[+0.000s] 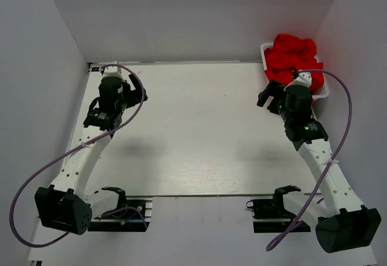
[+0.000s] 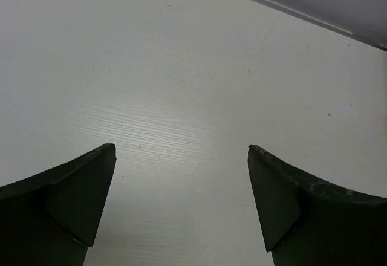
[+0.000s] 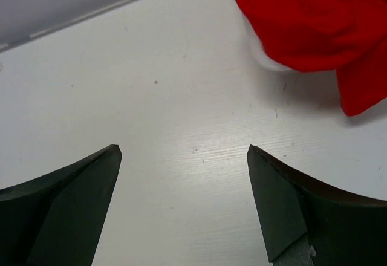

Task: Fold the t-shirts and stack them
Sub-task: Grab crumpled tshirt from bin with the right arm

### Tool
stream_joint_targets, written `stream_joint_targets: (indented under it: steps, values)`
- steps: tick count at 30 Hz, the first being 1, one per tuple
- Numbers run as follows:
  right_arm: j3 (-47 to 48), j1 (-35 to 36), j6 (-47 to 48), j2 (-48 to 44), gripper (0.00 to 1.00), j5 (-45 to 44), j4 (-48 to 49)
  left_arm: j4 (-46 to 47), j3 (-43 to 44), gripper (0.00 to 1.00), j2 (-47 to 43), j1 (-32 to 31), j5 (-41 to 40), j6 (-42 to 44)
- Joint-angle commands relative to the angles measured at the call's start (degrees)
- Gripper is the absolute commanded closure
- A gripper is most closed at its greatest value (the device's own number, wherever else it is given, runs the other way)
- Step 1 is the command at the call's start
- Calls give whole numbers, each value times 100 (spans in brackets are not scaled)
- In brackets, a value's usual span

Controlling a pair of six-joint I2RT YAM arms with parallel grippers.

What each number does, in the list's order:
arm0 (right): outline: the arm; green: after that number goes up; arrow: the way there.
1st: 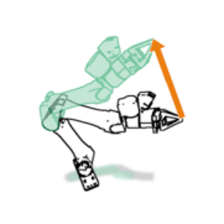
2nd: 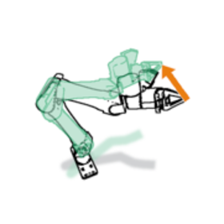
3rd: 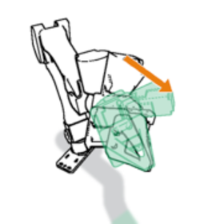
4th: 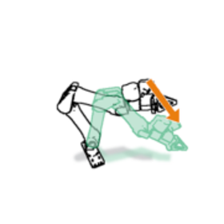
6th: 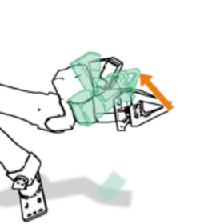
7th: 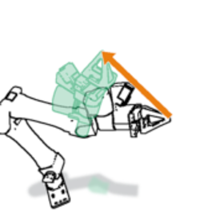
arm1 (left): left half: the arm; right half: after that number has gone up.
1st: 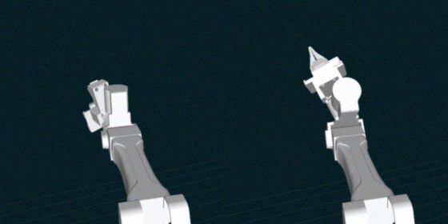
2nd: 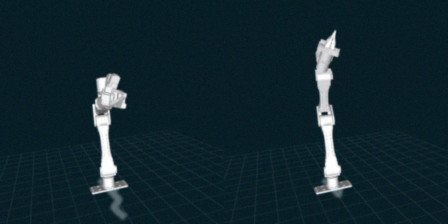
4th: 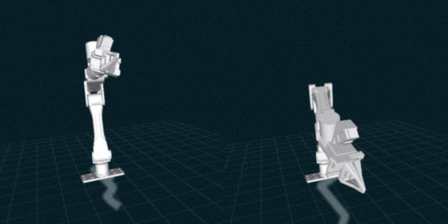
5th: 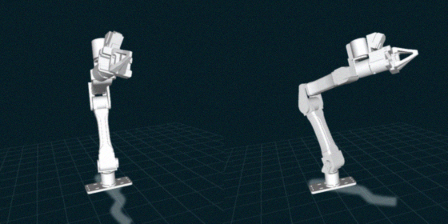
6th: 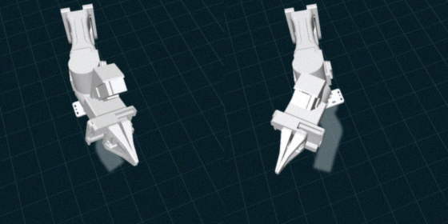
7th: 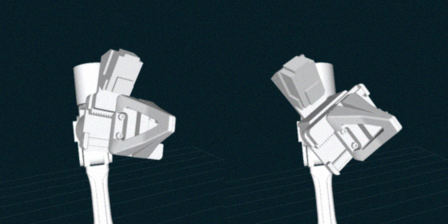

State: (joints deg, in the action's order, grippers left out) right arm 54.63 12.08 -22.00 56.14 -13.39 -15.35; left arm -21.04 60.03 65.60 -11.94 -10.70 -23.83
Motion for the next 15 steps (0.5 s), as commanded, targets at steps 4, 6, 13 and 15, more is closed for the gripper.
stream_joint_targets:
  steps: [4,6,13,15]
  values:
    - [-172,-3,230,-253,10,249,444,-296,395,0,-180,26,103,46]
    - [-242,-3,292,-262,10,-5,577,-348,448,0,-180,26,103,107]
    - [835,-21,460,782,10,-1059,-537,-595,553,0,23,26,33,274]
    - [1118,-47,434,1240,10,-1612,-879,-734,615,0,206,26,33,326]
